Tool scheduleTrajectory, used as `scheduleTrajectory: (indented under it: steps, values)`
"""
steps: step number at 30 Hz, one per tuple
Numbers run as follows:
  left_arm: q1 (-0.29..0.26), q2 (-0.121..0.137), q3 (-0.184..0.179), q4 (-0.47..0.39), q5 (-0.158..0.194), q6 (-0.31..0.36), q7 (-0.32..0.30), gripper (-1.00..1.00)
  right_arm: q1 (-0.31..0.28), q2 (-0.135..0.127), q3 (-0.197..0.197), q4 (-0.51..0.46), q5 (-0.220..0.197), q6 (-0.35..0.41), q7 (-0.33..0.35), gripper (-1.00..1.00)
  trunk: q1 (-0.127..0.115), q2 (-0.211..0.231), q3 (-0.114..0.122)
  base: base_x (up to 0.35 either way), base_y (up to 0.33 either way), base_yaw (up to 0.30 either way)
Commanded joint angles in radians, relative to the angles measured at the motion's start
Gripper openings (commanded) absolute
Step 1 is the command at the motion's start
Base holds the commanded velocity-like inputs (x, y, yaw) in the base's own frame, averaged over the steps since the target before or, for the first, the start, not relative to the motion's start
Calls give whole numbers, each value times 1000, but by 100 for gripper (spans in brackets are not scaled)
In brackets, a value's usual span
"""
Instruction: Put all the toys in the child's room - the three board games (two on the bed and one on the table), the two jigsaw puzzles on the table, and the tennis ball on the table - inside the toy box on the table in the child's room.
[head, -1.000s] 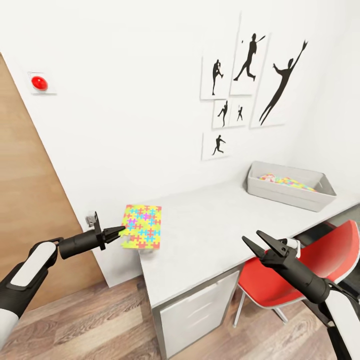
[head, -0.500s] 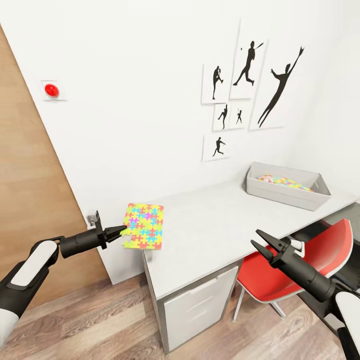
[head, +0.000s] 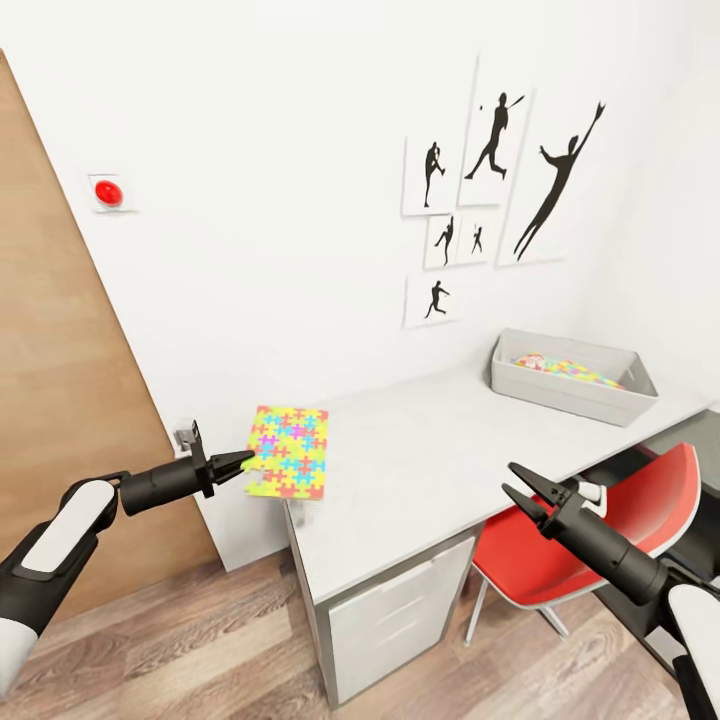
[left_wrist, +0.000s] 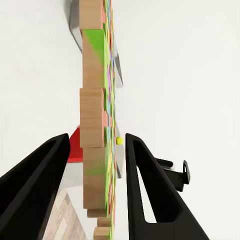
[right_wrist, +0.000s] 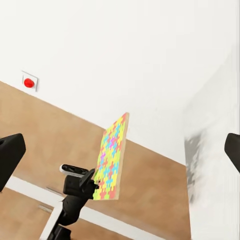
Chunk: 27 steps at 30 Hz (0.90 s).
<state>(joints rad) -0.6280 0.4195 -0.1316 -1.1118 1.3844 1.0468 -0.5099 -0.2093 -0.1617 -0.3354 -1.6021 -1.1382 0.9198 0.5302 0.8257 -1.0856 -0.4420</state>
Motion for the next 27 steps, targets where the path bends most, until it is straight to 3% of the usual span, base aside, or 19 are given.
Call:
scheduleTrajectory:
  steps: [1, 27]
  values:
    - [-1, 1, -1, 0, -7, 0, -9, -100, -1, 0, -1, -1, 7, 5, 4, 100, -4, 7, 3, 0, 0, -5]
    - [-1, 1, 0, -2, -7, 0, -9, -100, -1, 1, -1, -5, 14, 7, 45, 100, -104, 189, 121, 0, 0, -143]
